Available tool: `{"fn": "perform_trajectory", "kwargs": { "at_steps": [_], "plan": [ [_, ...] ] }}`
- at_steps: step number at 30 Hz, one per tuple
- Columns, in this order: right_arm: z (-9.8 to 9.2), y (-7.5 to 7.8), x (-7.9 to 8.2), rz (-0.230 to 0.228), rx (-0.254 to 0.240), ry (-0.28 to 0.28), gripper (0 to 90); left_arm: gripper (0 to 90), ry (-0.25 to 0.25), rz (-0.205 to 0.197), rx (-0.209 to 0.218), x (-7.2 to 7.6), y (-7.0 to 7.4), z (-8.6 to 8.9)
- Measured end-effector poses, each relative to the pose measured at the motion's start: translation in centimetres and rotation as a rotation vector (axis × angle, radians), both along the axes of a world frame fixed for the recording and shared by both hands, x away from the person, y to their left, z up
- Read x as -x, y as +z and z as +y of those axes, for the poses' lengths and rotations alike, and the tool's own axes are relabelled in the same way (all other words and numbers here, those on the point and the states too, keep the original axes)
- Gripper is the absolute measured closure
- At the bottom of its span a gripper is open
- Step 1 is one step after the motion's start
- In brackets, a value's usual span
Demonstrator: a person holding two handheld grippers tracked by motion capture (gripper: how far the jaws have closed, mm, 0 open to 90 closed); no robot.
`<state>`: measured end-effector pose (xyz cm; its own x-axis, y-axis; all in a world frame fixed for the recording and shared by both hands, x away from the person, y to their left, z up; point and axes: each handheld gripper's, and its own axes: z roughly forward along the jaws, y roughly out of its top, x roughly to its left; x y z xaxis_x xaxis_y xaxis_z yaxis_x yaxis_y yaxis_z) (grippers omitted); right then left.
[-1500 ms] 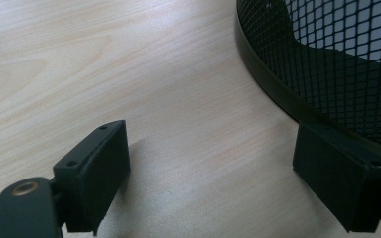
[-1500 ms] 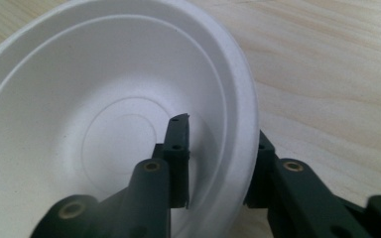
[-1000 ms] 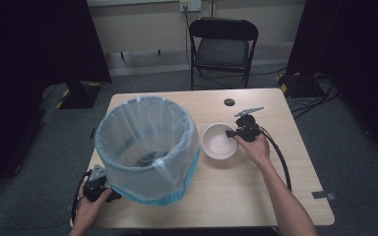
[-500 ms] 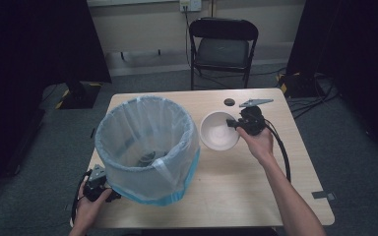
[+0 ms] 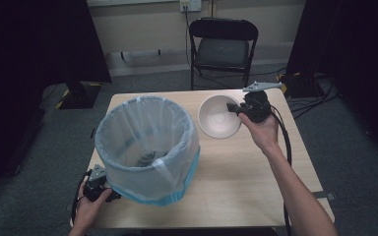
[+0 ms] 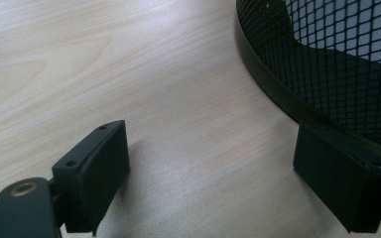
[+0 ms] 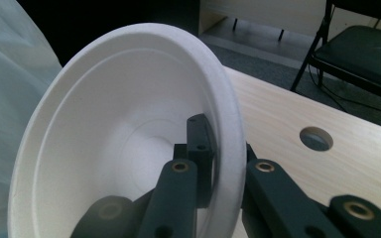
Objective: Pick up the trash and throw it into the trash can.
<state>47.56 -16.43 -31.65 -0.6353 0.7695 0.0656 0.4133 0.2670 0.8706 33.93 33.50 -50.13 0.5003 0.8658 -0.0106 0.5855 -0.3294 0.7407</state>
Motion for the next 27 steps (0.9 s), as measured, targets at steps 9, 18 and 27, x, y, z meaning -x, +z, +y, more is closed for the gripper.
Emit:
{"fn": "perform_trajectory", "kwargs": {
  "at_steps": [9, 18, 27],
  "plan": [
    [0.1, 4.0, 0.7, -0.069, -0.064, 0.007, 86.6, 13.8, 0.0, 0.0, 0.001, 0.0, 0.0, 0.0],
    [2.0, 7.1, 1.7, -0.109, -0.129, 0.077, 86.7, 13.8, 0.0, 0.0, 0.0, 0.0, 0.0, 0.0],
    [5.5, 9.3, 2.3, -0.123, -0.179, 0.165, 86.7, 13.8, -0.001, 0.0, 0.0, 0.0, 0.0, 0.0]
  ]
}}
